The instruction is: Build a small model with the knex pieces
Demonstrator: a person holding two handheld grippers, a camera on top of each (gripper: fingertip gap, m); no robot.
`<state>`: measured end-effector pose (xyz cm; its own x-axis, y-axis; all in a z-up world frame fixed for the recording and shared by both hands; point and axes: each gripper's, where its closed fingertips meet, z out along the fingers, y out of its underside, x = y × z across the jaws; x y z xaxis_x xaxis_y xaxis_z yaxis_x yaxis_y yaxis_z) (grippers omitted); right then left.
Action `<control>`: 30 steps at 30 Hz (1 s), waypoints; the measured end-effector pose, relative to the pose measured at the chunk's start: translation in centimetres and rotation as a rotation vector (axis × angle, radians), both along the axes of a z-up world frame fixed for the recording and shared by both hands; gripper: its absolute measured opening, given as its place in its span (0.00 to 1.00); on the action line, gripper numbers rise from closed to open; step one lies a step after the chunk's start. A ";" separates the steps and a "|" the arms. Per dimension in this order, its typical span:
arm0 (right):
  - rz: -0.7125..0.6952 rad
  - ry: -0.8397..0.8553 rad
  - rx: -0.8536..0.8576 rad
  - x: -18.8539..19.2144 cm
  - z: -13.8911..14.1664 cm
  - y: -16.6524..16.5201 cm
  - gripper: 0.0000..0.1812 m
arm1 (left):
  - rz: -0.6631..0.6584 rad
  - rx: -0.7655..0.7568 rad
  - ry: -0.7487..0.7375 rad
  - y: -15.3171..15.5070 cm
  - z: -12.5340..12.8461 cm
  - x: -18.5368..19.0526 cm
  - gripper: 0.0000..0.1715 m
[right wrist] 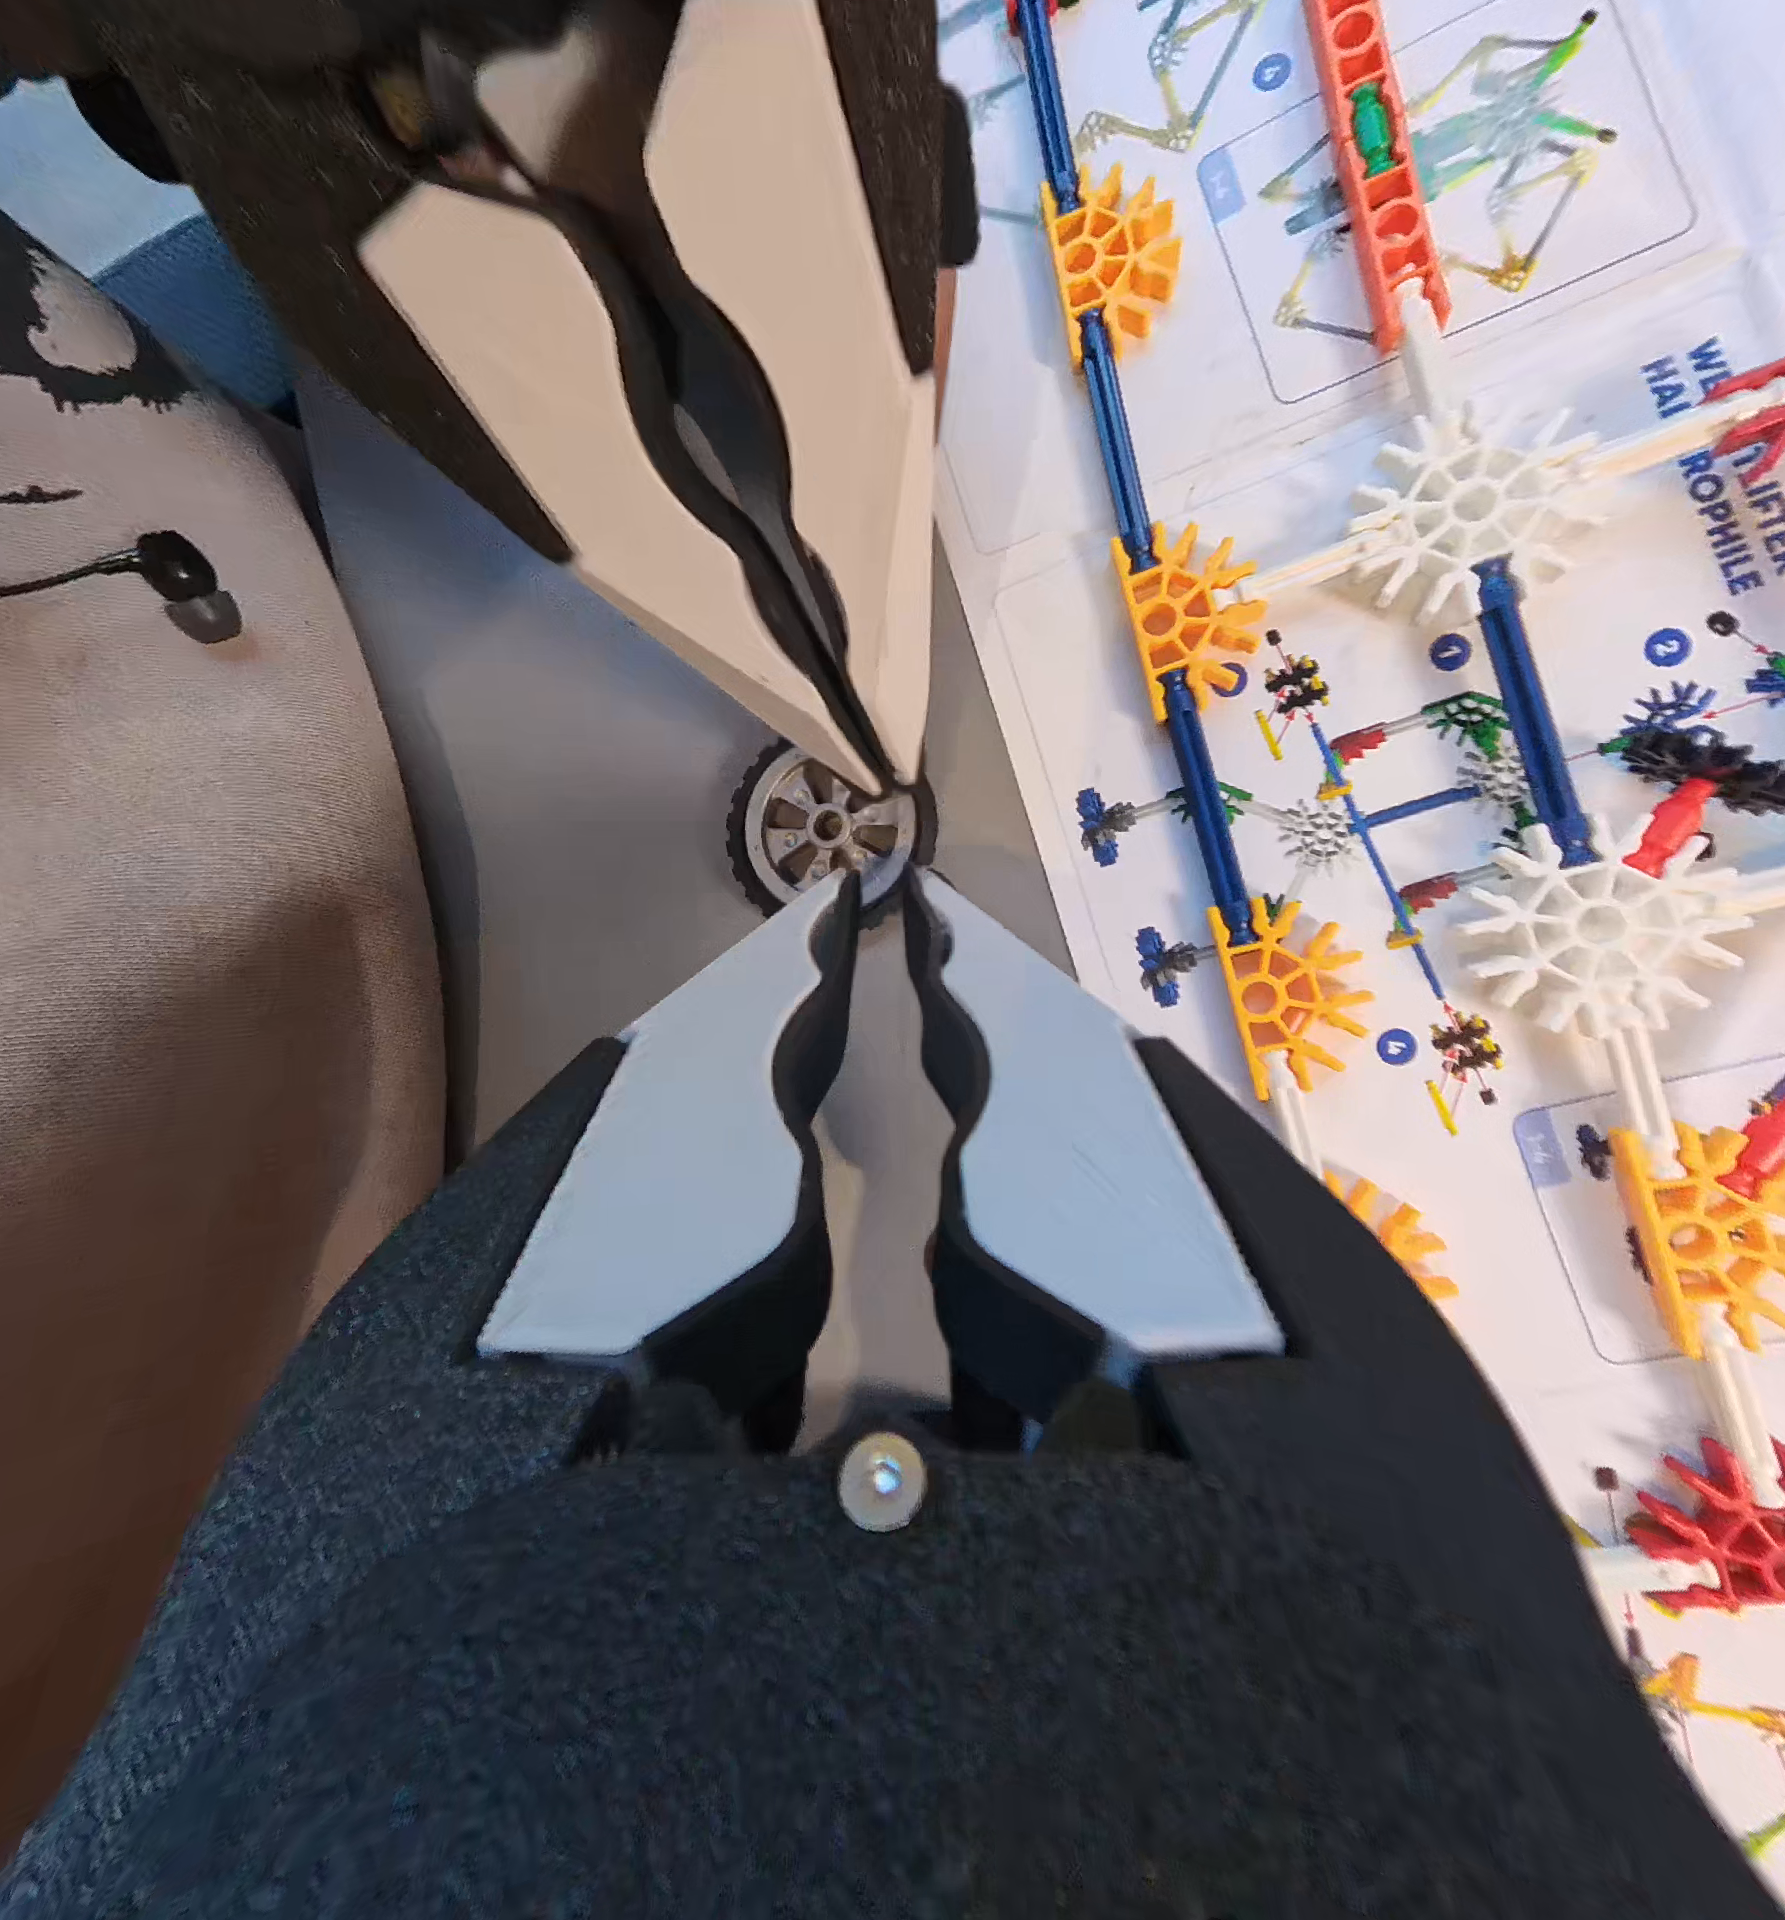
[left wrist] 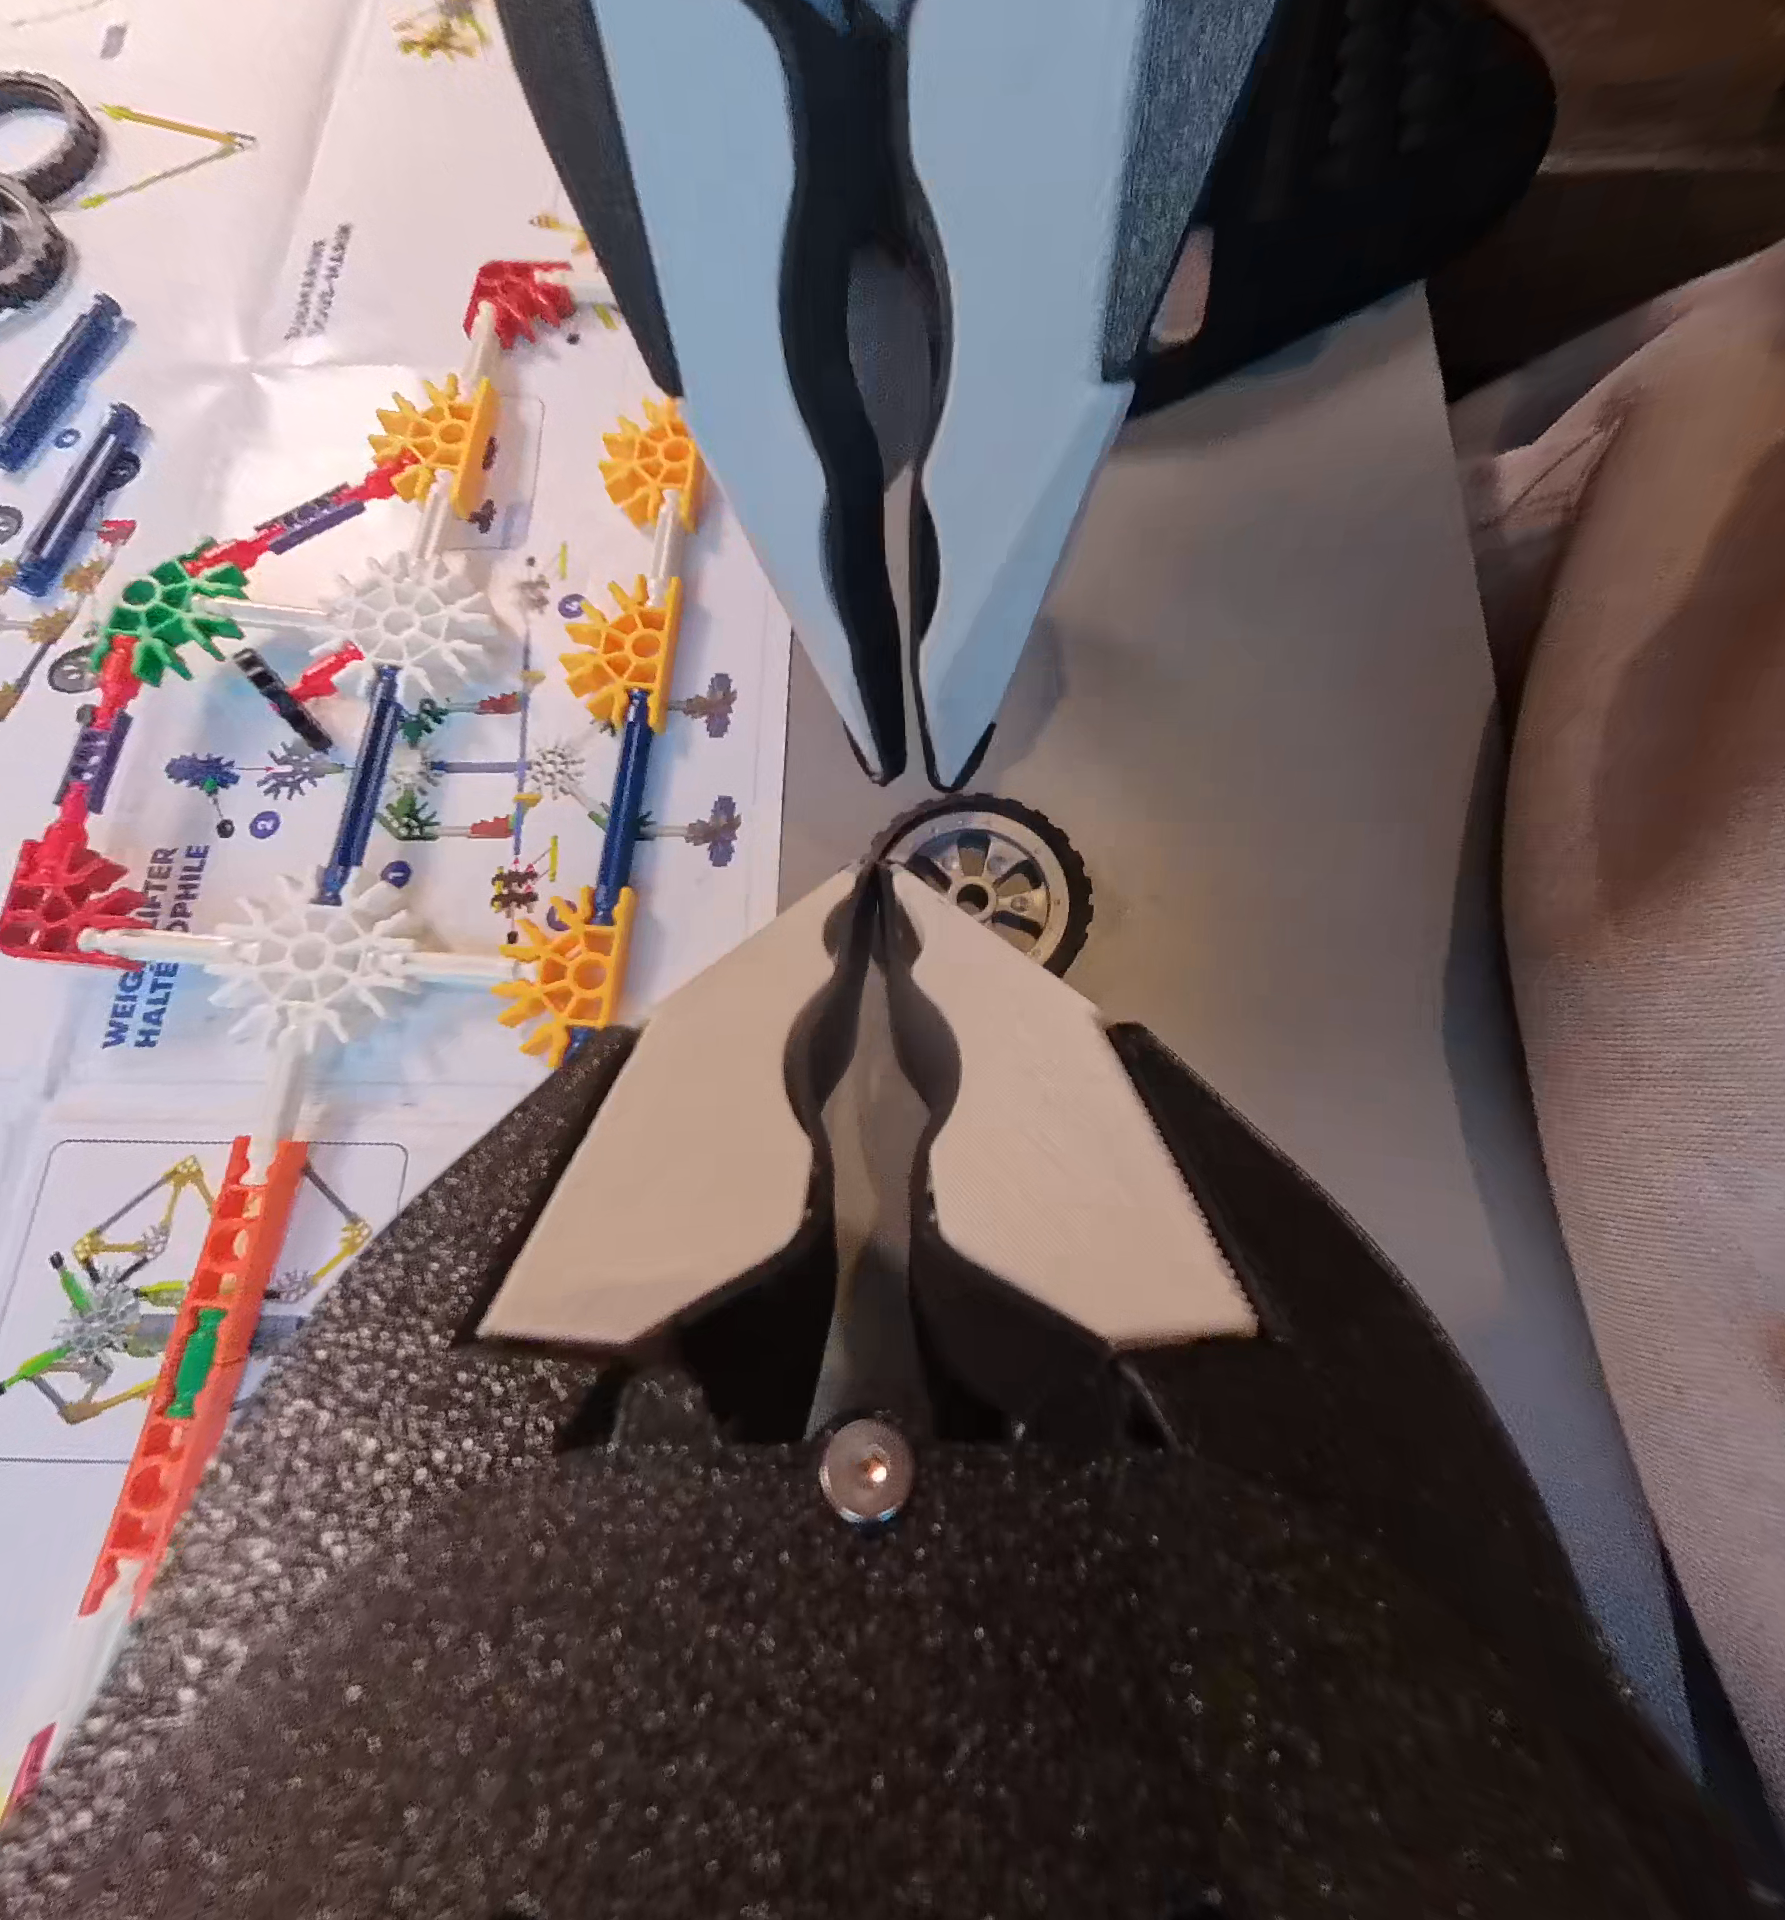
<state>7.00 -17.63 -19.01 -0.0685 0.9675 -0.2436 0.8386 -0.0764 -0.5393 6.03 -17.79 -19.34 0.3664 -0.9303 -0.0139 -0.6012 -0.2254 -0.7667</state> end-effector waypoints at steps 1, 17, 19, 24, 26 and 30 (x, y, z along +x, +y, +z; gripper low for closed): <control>-0.011 -0.001 0.000 0.0 -0.2 0.1 0.07 | 0.003 -0.019 -0.041 -0.1 0.8 -0.1 0.00; 0.156 0.083 0.348 -1.7 -1.6 0.1 0.03 | 0.039 -0.099 0.033 -0.7 -1.2 -1.0 0.04; 0.186 0.128 0.463 -1.7 -1.5 0.1 0.02 | 0.041 -0.089 0.038 -0.7 -1.2 -1.0 0.04; 0.270 0.214 0.755 -1.9 -1.4 -0.1 0.00 | 0.040 -0.094 0.033 -0.7 -1.3 -0.8 0.05; 0.276 0.239 0.796 -1.9 -1.3 -0.1 0.00 | 0.039 -0.076 0.043 -0.6 -1.3 -0.8 0.05; 0.089 0.233 0.461 -1.7 -0.6 0.4 0.00 | 0.039 -0.065 0.050 -0.6 -1.3 -0.8 0.05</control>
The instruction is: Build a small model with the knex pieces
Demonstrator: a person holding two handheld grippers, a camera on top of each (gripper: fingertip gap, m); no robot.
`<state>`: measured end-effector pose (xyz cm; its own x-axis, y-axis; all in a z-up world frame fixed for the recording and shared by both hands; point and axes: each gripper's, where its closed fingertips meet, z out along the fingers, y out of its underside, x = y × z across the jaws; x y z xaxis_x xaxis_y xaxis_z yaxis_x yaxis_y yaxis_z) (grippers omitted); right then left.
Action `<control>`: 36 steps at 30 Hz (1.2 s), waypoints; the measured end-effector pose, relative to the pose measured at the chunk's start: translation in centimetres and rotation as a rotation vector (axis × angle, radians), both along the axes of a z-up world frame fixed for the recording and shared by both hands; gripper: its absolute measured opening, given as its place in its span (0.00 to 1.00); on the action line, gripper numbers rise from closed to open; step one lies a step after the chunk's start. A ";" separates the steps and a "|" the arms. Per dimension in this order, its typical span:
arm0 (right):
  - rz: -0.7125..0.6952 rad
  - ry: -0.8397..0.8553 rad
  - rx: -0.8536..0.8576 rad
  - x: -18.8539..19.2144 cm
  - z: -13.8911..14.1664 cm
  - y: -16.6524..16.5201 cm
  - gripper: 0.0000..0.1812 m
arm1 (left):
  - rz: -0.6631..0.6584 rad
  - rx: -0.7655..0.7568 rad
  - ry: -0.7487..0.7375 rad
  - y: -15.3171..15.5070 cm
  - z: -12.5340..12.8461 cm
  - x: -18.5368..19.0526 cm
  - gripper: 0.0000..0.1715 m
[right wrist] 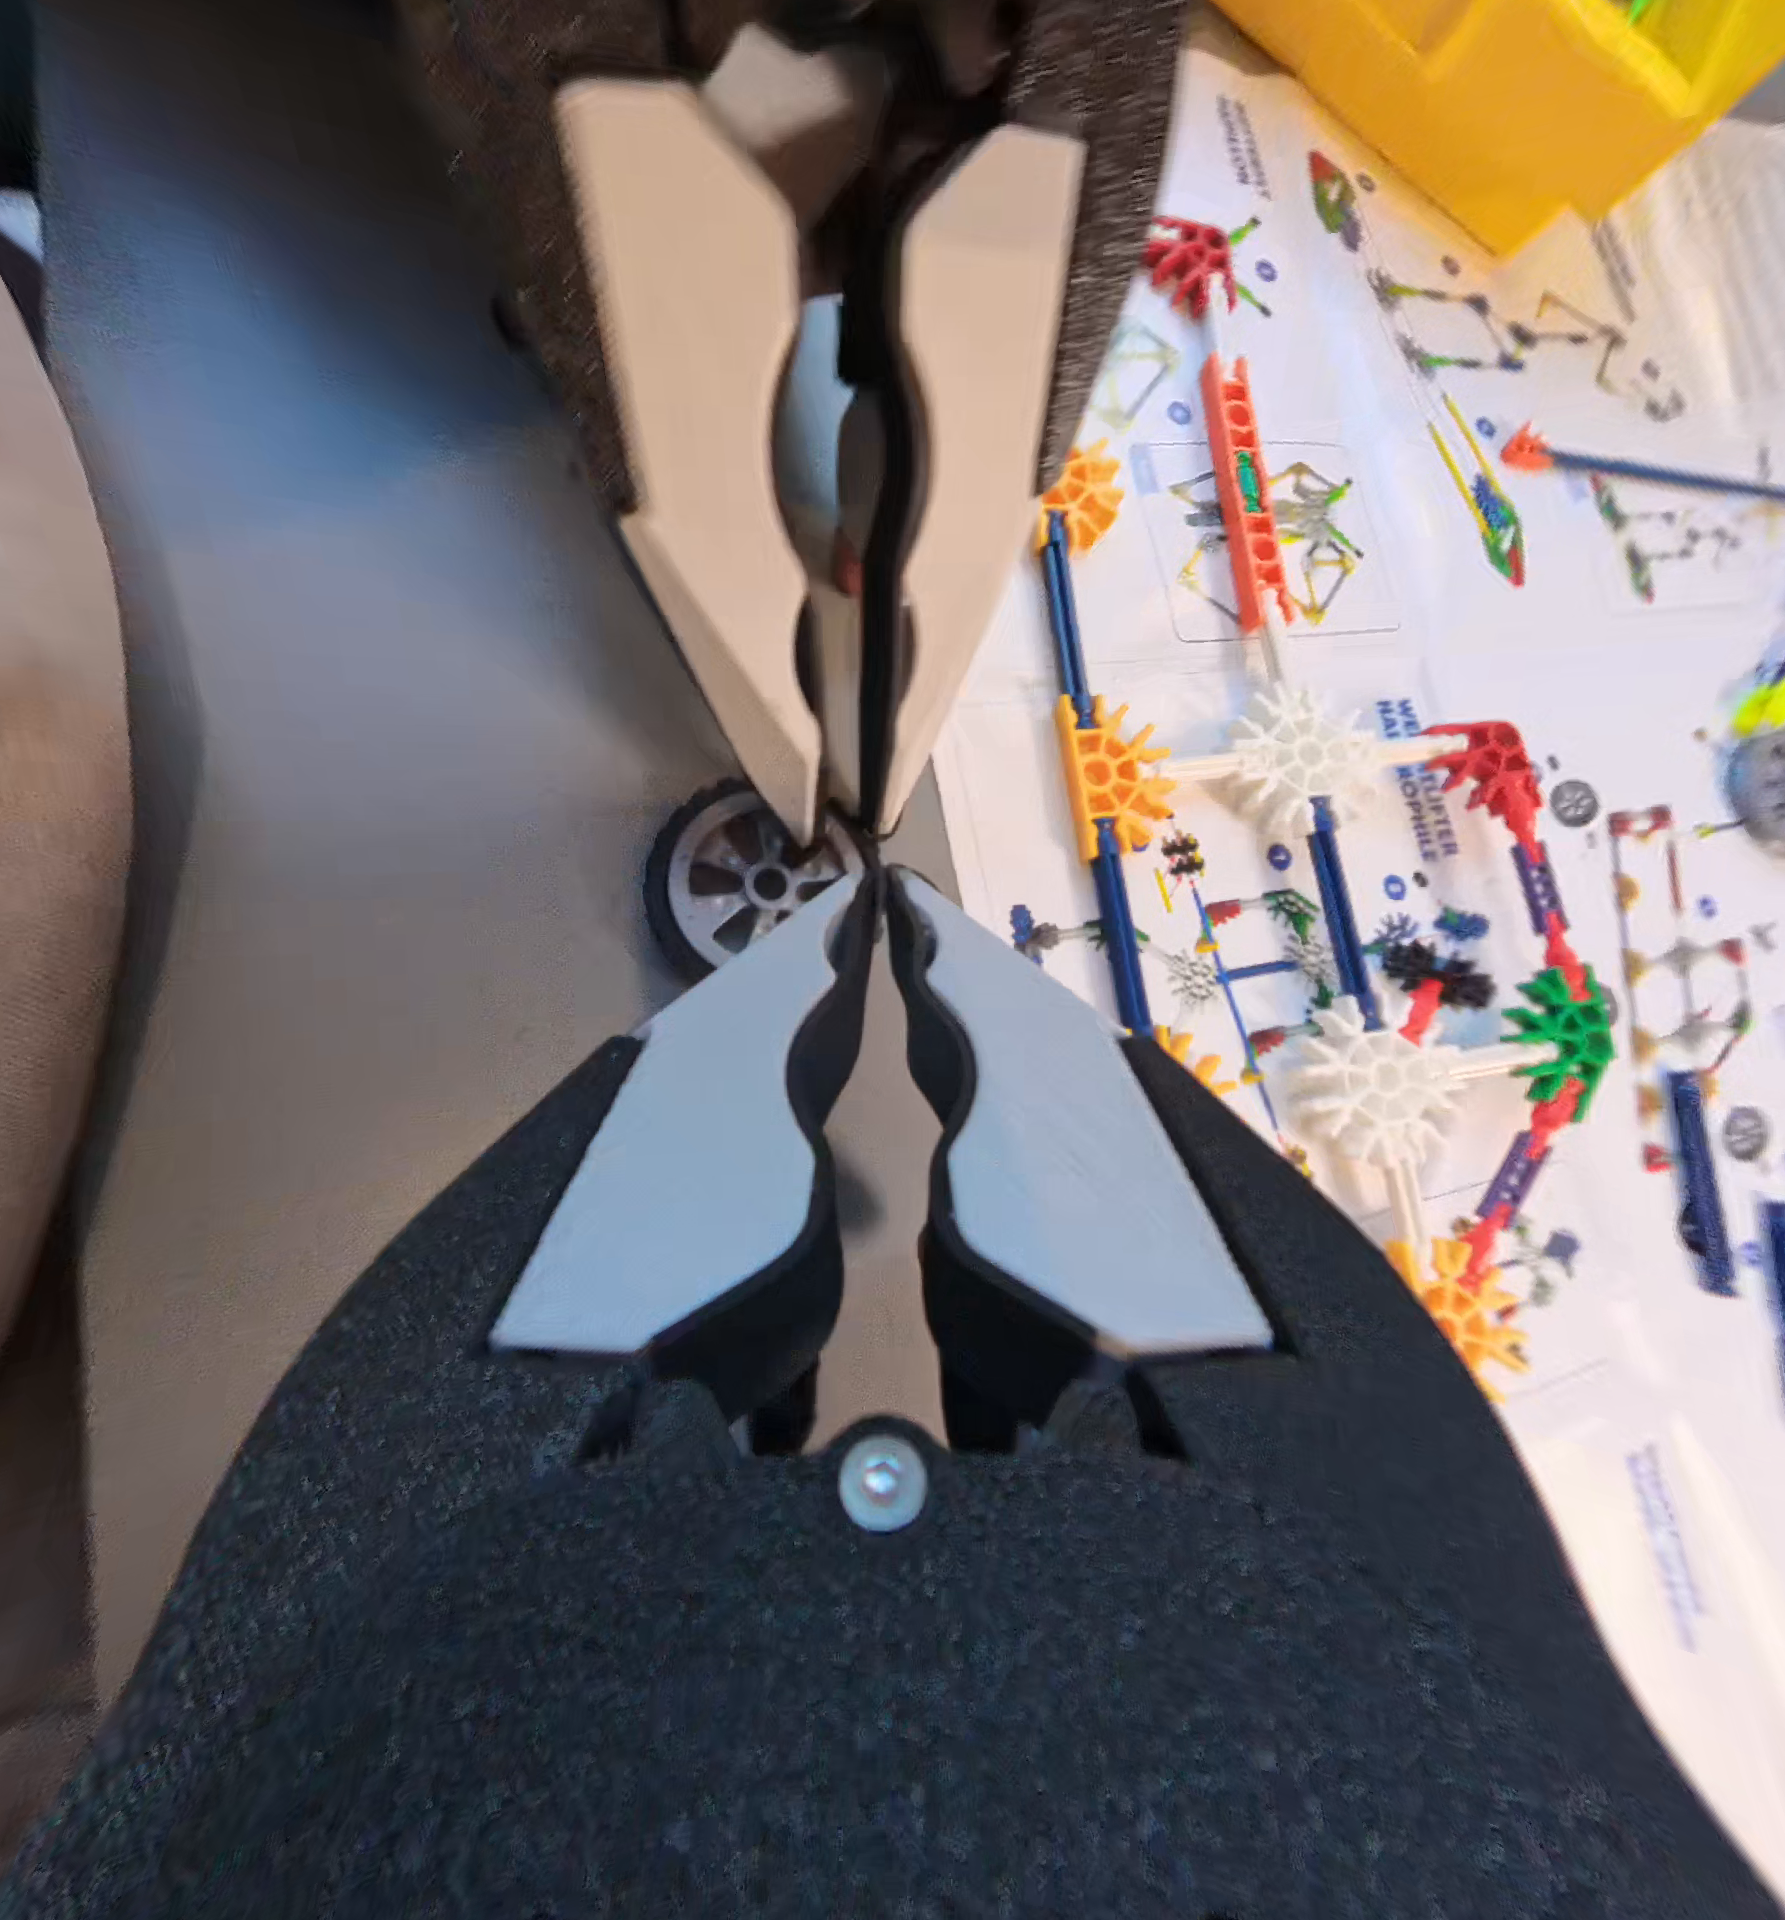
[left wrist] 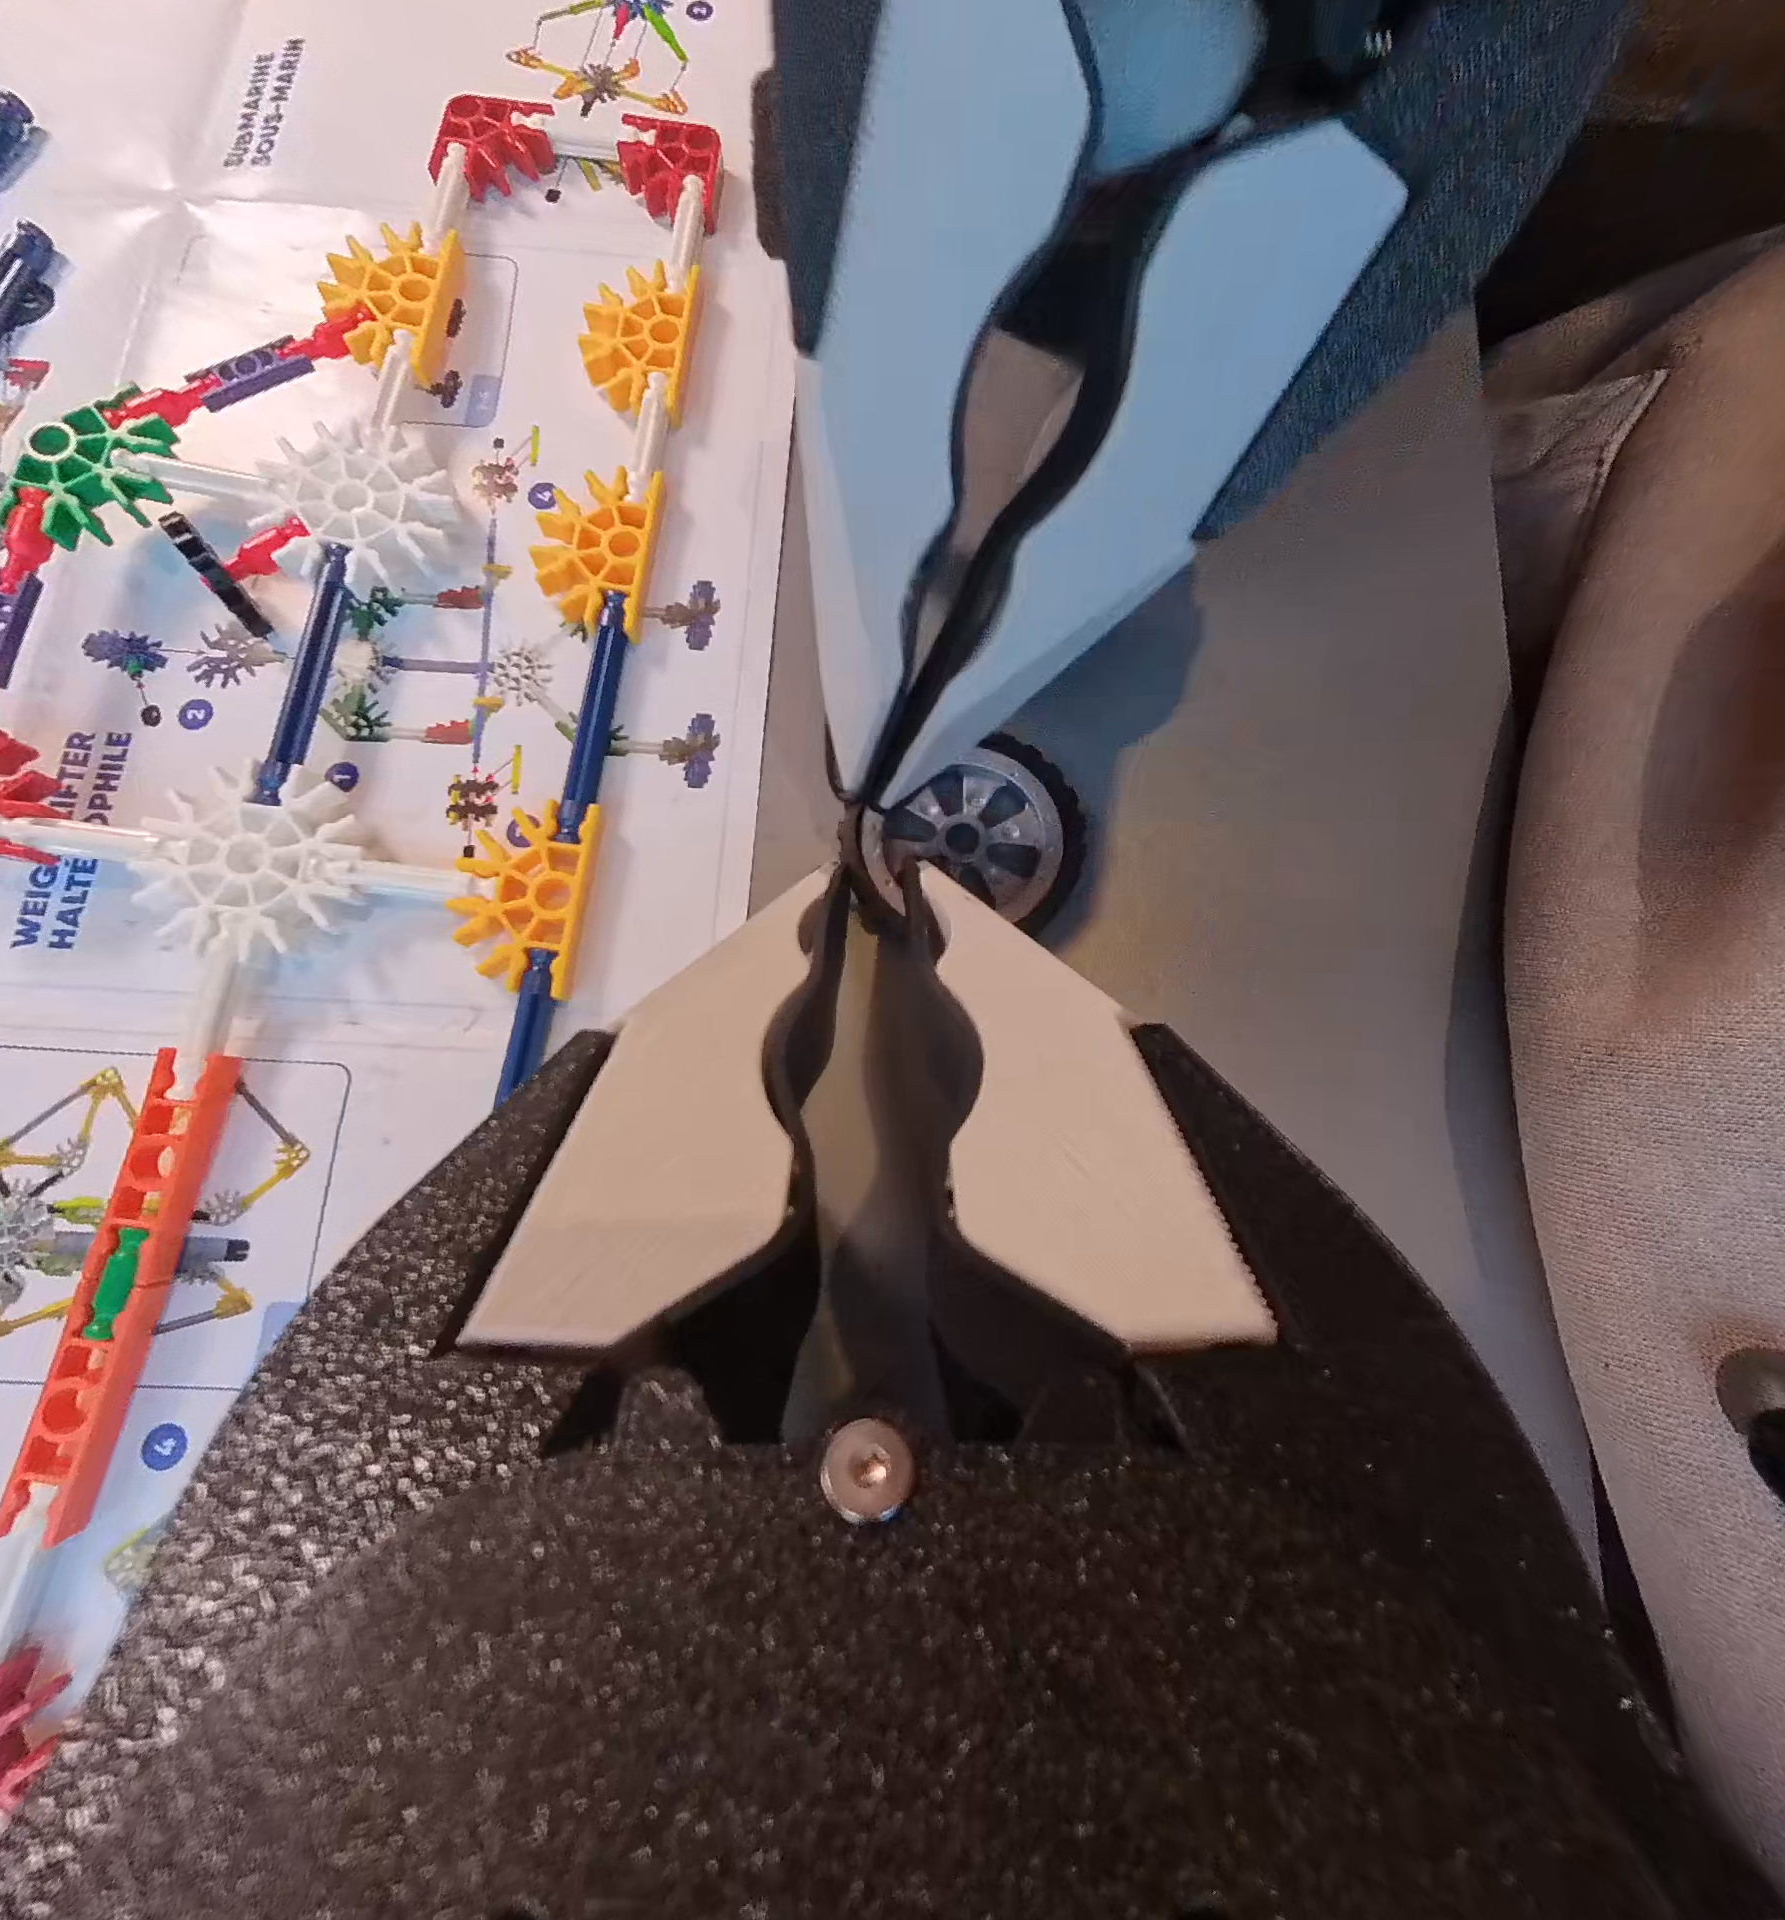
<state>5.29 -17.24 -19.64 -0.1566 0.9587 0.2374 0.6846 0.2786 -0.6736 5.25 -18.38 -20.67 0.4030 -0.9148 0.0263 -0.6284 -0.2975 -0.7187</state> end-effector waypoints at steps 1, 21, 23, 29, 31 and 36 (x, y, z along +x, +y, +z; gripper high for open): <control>-0.020 -0.007 -0.079 0.0 0.3 0.1 0.06 | 0.001 0.003 0.003 0.0 0.0 0.0 0.05; 0.128 0.229 0.259 -0.7 4.1 -0.5 0.03 | 0.006 -0.276 -0.329 -0.8 2.8 0.6 0.07; 0.116 0.266 0.280 -0.4 4.4 -0.3 0.03 | -0.006 -0.209 -0.319 -0.7 3.1 0.8 0.03; 0.113 0.261 0.023 0.2 5.8 -0.5 0.10 | -0.067 0.140 -0.211 -0.2 4.7 0.9 0.02; 0.156 0.203 -0.059 0.4 5.7 -0.9 0.09 | -0.084 0.228 -0.197 -0.2 5.3 1.1 0.02; 0.206 0.227 -0.122 0.3 7.0 -1.5 0.03 | -0.082 0.224 -0.247 -0.4 6.1 1.2 0.02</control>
